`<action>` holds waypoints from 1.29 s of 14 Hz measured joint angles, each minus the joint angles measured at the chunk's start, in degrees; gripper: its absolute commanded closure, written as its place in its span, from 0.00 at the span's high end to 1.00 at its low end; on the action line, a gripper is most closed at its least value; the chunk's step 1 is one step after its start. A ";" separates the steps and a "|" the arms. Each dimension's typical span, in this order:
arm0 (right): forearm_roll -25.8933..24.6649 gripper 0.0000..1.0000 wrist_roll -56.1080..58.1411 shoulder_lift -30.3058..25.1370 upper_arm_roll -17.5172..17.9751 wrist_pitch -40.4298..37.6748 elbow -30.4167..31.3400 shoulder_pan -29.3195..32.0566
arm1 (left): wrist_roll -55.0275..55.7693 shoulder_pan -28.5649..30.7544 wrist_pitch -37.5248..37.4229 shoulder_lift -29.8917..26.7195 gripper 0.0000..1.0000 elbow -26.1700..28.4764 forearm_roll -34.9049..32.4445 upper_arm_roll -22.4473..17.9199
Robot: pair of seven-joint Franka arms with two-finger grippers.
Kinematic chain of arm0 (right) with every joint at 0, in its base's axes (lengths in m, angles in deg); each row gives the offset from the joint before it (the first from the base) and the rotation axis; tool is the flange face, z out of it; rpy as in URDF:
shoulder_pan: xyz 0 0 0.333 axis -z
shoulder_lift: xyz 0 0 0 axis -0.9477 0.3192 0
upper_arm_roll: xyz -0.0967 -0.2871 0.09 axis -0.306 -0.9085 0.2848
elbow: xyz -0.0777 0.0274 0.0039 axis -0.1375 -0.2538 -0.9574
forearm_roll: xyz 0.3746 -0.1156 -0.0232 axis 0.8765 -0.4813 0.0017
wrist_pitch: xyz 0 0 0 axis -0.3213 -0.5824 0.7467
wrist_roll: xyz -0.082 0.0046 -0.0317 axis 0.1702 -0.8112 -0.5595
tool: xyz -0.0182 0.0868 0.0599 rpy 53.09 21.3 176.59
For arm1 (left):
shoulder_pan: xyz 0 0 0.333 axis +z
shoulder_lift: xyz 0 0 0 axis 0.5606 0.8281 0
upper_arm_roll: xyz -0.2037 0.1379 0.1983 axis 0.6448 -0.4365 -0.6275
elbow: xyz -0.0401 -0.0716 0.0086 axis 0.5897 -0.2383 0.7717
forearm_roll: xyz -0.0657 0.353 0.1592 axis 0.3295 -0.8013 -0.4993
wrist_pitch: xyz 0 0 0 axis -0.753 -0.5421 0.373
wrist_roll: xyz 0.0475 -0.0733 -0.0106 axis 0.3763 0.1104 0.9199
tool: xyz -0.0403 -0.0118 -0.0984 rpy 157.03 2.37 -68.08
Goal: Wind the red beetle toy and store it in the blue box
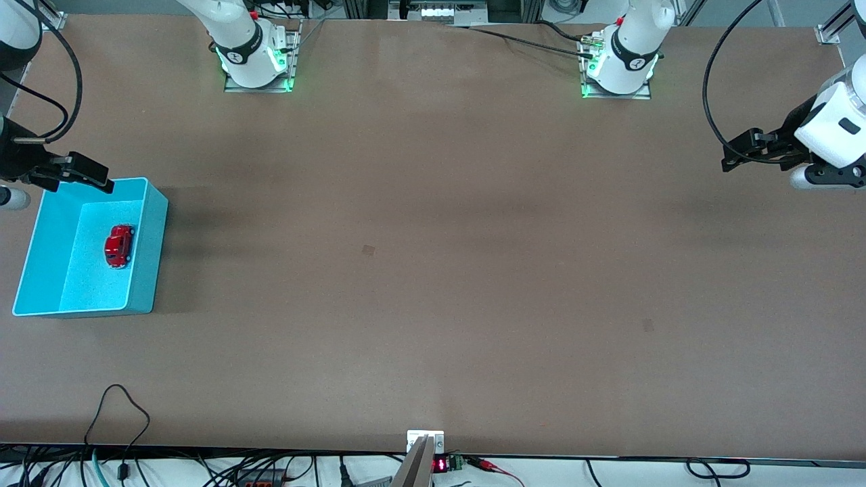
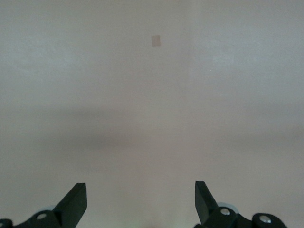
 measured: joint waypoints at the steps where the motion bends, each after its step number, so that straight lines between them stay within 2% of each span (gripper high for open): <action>1: 0.00 1.00 -0.40 -0.86 -0.08 0.25 1.13 0.03 | 0.00 0.00 0.00 0.00 1.00 0.00 0.00 0.00; 7: -0.01 1.00 -0.68 -4.16 -0.12 2.75 4.19 -0.01 | 0.00 0.00 0.00 0.00 1.00 0.00 0.00 0.31; 11: -2.19 1.00 -0.67 -4.35 0.54 2.73 4.34 -0.74 | 0.00 0.00 0.00 0.00 1.00 0.00 0.00 0.37; 18: -2.39 1.00 -0.85 -5.17 0.42 0.72 4.00 -1.06 | 0.00 0.00 0.00 0.00 1.00 0.00 0.00 0.44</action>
